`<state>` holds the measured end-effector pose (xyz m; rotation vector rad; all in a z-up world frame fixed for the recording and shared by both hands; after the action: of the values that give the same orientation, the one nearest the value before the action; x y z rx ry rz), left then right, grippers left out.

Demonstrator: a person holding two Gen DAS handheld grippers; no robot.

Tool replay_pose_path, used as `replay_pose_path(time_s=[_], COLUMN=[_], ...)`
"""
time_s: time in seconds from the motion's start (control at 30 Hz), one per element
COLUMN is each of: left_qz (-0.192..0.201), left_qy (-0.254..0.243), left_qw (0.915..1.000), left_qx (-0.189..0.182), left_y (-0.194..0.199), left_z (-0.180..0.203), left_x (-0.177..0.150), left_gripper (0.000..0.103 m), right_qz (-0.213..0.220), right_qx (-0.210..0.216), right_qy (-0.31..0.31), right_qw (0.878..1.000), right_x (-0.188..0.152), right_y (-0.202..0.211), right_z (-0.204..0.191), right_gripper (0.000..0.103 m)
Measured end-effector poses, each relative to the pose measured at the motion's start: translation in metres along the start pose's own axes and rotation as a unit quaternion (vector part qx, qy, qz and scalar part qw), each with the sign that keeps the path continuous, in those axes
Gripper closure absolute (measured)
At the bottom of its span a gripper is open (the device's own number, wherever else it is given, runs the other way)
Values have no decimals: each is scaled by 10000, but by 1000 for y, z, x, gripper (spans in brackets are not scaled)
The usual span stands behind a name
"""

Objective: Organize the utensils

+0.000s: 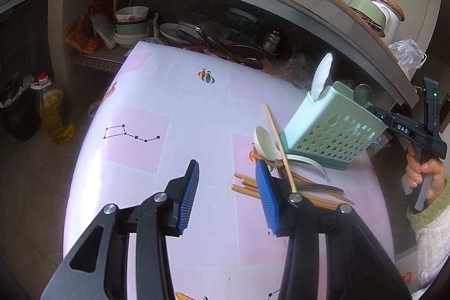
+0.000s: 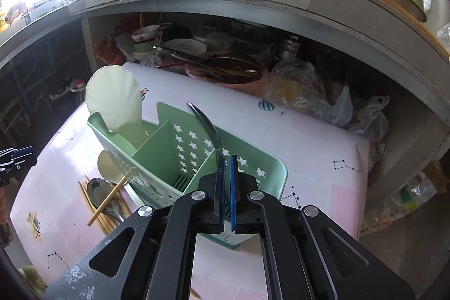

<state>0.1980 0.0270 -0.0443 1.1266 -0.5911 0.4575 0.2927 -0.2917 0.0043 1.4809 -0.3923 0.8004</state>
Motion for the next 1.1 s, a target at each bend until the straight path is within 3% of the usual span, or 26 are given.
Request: replay_pose_path(time_s=[0.43, 0.63, 0.87, 1.1], left_qz=[-81, -190, -365, -706], left_qy=[-48, -93, -135, 31], left_qw=[9999, 9997, 9992, 9948], left_qx=[112, 84, -93, -730], left_y=[-4, -13, -31, -56], left_z=[7, 15, 34, 57], left_x=[-4, -6, -11, -14], left_gripper=[62, 62, 62, 63], right_qz=[605, 818, 518, 78], right_qx=[24, 231, 622, 1016], right_qy=[-307, -616, -1034, -1219], right_qw=[9977, 9945, 9913, 9873], right_x=[-9, -33, -73, -98], right_y=[49, 72, 55, 30], right_z=[8, -6, -42, -77], right_gripper=[69, 62, 59, 59])
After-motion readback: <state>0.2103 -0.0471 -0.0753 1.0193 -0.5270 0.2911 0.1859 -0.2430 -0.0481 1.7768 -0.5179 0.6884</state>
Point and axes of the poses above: each gripper's, at about its wrist camera, not at the fingertips, and y roughly against the way its jaws point, z to its right, x to its top, the point moved 10 cm from there along -y, roughly the way its jaws point, and after that the axes turned 4 degrees about -z, right-handed, at the moved point
